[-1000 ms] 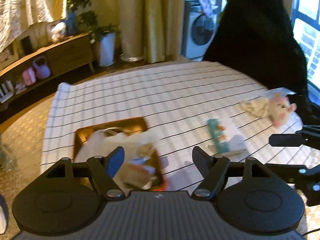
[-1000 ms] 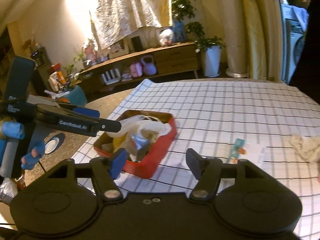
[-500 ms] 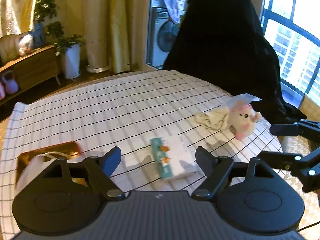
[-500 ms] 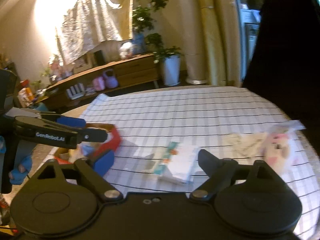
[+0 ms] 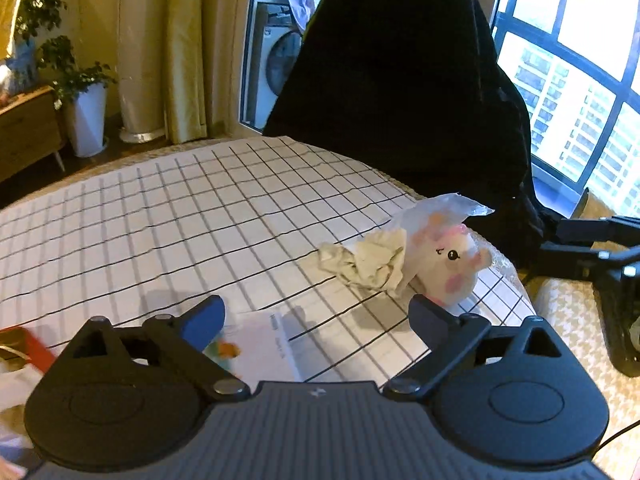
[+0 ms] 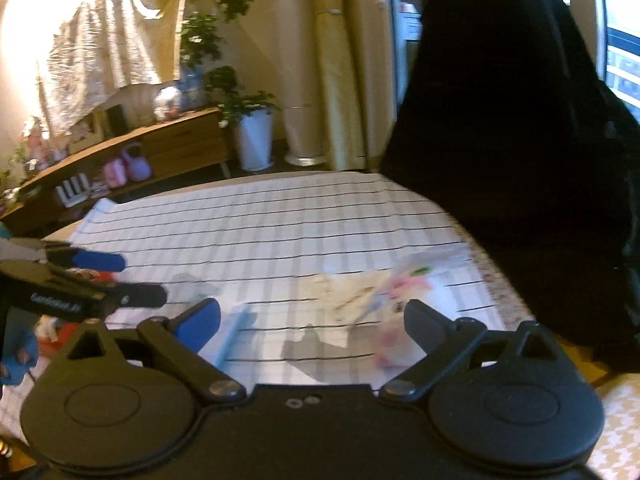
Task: Organize soft objects
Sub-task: 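Move the left gripper to the beige cloth while the right gripper reaches the clear plastic bag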
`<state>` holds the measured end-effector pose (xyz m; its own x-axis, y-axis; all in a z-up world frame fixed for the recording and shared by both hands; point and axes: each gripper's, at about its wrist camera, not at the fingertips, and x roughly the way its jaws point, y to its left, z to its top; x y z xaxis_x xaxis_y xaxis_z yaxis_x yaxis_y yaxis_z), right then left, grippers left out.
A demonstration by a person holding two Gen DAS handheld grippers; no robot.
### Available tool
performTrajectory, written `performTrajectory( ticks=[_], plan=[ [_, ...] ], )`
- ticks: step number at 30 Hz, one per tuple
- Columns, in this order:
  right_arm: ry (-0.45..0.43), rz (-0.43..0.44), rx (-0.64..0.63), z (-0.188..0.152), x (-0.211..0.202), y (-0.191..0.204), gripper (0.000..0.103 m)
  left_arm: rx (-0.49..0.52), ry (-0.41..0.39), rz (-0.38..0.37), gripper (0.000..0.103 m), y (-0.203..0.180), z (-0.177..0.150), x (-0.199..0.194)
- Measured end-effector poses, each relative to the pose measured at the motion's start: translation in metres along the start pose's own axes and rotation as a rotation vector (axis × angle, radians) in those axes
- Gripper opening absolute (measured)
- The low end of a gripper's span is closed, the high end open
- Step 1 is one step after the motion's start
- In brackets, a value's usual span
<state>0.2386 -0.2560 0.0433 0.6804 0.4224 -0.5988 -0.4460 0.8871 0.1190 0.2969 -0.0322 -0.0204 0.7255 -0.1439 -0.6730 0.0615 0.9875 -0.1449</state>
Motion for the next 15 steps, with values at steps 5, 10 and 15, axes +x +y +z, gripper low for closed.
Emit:
performTrajectory(
  ticks=[5, 10, 15],
  plan=[
    [0.021, -0.063, 0.03, 0.012, 0.024, -0.024, 0.098, -0.013, 0.006, 0.019, 0.099, -0.008, 0.009, 0.033],
    [0.054, -0.118, 0.066, 0.027, 0.059, -0.043, 0.098, -0.024, 0.011, 0.014, 0.099, -0.016, 0.017, 0.063],
    [0.091, -0.14, 0.091, 0.036, 0.09, -0.058, 0.098, 0.018, 0.029, 0.017, 0.099, -0.026, 0.021, 0.094]
  ],
)
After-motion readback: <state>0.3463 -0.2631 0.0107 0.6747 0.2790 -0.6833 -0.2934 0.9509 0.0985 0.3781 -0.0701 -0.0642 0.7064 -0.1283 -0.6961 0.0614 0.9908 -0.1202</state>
